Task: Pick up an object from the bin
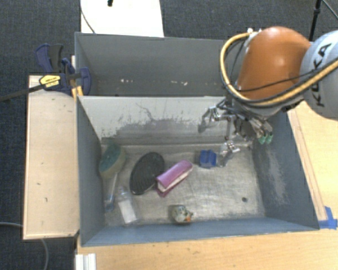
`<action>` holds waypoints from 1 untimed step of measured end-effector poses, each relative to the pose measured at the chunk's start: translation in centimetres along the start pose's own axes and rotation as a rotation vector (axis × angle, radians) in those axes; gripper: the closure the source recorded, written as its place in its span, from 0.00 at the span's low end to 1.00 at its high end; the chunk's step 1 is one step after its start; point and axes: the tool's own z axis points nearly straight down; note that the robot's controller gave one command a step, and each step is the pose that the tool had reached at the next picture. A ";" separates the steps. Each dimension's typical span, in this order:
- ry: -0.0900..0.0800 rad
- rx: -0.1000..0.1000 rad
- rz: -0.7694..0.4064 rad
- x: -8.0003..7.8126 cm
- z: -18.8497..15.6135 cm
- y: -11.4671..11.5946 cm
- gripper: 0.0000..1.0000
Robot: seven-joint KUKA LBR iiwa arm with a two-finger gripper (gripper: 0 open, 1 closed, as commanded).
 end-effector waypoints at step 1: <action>0.004 -0.001 -0.003 0.6 13.9 -0.2 0.00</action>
Offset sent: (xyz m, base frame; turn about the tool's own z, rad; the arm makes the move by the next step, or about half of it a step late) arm -0.0041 -0.0036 -0.1365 -0.0094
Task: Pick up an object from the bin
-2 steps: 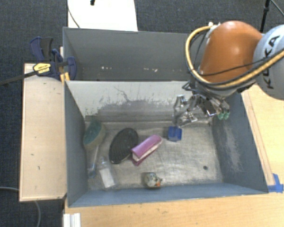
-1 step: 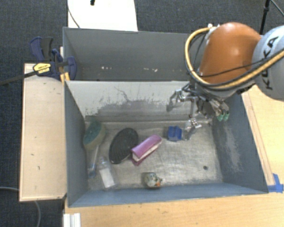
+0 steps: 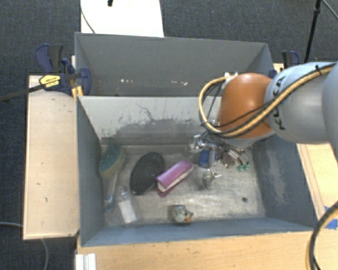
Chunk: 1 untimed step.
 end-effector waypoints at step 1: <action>-0.009 -0.001 0.083 -0.6 0.0 10.0 0.00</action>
Offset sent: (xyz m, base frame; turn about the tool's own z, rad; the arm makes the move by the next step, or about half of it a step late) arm -0.0240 0.0929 -0.0032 0.0878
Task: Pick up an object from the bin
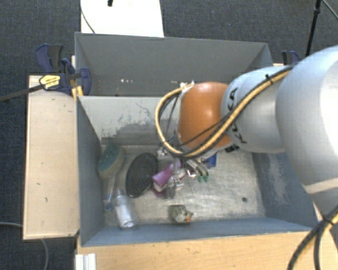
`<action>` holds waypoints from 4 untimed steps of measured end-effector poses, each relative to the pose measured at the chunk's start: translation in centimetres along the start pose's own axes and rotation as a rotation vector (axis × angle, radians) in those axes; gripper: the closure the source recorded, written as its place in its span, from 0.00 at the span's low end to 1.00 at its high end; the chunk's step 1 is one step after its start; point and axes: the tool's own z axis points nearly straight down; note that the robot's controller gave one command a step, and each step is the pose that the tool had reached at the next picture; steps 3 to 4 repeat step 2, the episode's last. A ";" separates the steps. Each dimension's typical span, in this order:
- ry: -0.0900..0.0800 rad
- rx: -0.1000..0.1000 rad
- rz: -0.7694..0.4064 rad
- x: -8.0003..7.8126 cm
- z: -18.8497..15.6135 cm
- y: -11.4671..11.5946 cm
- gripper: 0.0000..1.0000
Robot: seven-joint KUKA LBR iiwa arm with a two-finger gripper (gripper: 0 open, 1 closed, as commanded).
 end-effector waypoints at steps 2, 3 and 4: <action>-0.002 0.002 -0.165 -0.3 -18.6 0.6 1.00; -0.002 0.002 -0.165 -0.3 -18.6 0.6 1.00; -0.002 0.002 -0.165 -0.3 -18.6 0.6 1.00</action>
Offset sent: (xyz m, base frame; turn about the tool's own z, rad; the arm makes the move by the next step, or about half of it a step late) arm 0.0000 0.0000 0.0000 0.0000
